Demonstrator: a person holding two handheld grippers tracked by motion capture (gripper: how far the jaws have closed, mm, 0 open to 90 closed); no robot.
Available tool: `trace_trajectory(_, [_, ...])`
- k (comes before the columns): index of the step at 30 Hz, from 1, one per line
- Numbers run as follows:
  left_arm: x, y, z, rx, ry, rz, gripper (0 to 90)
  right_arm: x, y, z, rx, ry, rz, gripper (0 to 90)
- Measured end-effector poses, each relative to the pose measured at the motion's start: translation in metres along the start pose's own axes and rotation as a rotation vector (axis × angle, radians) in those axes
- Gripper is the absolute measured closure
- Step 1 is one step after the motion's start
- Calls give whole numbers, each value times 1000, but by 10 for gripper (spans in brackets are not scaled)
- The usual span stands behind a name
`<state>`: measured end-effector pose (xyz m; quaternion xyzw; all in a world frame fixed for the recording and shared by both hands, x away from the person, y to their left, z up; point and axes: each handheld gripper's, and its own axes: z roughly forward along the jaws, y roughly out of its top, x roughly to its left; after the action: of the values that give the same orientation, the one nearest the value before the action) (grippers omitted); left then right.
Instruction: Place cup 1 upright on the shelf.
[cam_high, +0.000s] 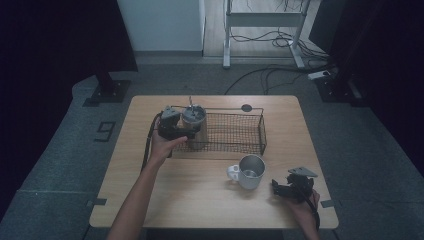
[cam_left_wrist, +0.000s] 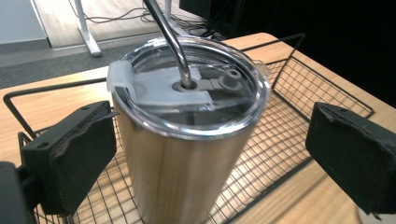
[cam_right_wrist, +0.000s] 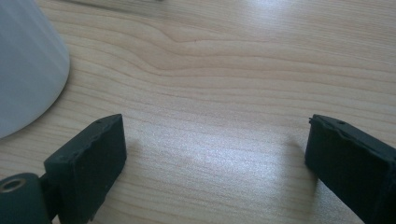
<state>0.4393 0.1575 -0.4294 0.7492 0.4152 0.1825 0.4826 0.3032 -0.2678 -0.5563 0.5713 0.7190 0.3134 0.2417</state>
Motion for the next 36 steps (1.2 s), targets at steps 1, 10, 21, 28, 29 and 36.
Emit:
trace_trajectory(1, [-1, 0, -1, 3, 0, -4, 28, 0, 0, 0, 0, 0, 0, 52])
trace_trajectory(10, [-10, -12, -21, -3, -22, 14, 52, 0, 0, 0, 2, 0, 1, 52])
trace_trajectory(21, [-15, -41, -45, 1, -25, 15, 82, 0, 0, 0, 1, 0, 2, 52])
trace_trajectory(28, [-18, -65, -64, -1, -19, 24, 102, 0, 0, 0, 1, 0, 2, 53])
trace_trajectory(29, [-19, -68, -65, 2, -14, 33, 111, 0, 0, 0, 1, -1, 2, 53])
trace_trajectory(36, [-27, -93, -78, 3, -32, 28, 114, 0, 0, 0, 1, -1, 2, 53])
